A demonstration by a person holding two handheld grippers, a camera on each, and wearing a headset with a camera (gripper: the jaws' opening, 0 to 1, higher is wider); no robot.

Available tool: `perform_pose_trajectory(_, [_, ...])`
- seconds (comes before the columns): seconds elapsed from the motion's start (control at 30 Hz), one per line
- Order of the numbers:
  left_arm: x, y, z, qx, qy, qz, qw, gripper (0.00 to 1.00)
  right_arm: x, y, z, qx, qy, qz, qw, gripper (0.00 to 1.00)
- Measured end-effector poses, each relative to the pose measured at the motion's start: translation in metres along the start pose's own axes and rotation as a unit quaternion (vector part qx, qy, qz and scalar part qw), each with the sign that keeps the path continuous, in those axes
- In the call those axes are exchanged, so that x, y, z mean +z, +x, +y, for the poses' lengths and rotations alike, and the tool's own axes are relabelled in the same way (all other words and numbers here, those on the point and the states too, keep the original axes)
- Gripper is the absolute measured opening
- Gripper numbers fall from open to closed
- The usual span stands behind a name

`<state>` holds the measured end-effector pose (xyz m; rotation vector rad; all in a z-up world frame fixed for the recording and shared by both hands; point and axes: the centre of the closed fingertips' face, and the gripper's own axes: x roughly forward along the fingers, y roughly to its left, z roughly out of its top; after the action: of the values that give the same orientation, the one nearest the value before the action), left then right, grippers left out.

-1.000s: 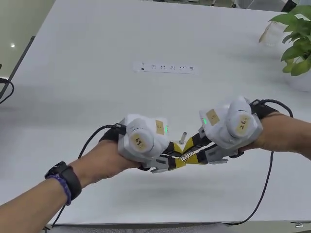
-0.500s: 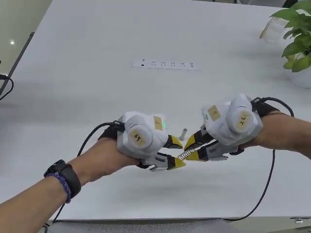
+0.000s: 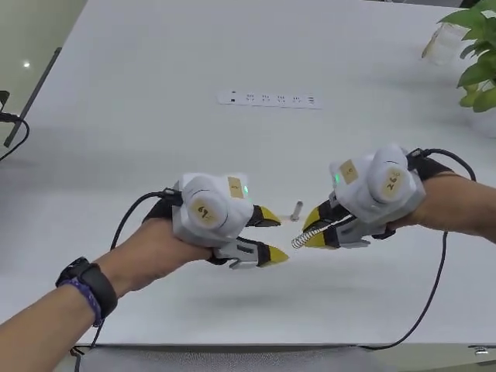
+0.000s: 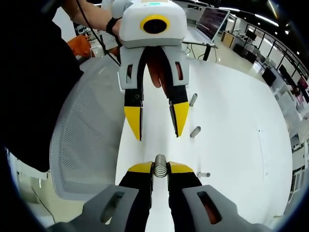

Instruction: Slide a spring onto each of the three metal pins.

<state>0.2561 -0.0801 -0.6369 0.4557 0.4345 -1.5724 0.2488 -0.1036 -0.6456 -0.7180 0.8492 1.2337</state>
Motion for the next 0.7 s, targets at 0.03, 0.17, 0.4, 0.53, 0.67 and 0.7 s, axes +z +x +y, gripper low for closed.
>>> perform_pose_trajectory(0.03, [-0.001, -0.001, 0.001, 0.002, -0.002, 0.000, 1.0000, 0.27, 0.000, 0.000, -0.001, -0.001, 0.001, 0.000, 1.0000, 0.08])
perform_pose_trajectory(0.17, [-0.006, -0.012, 0.008, 0.019, -0.018, -0.002, 0.9997, 0.29, -0.006, 0.000, -0.010, -0.007, 0.007, 0.006, 0.9999, 0.08])
perform_pose_trajectory(0.4, [-0.014, -0.029, 0.019, 0.046, -0.038, -0.006, 0.9982, 0.34, -0.012, 0.001, -0.021, -0.013, 0.016, 0.013, 0.9997, 0.08])
perform_pose_trajectory(0.53, [-0.018, -0.038, 0.023, 0.060, -0.046, -0.007, 0.9971, 0.37, -0.013, 0.002, -0.026, -0.016, 0.021, 0.018, 0.9995, 0.08])
perform_pose_trajectory(0.67, [-0.024, -0.048, 0.028, 0.075, -0.058, -0.008, 0.9955, 0.41, -0.016, 0.003, -0.032, -0.019, 0.024, 0.023, 0.9993, 0.08])
perform_pose_trajectory(0.7, [-0.025, -0.051, 0.029, 0.079, -0.060, -0.008, 0.9951, 0.42, -0.017, 0.003, -0.034, -0.020, 0.025, 0.025, 0.9992, 0.08])
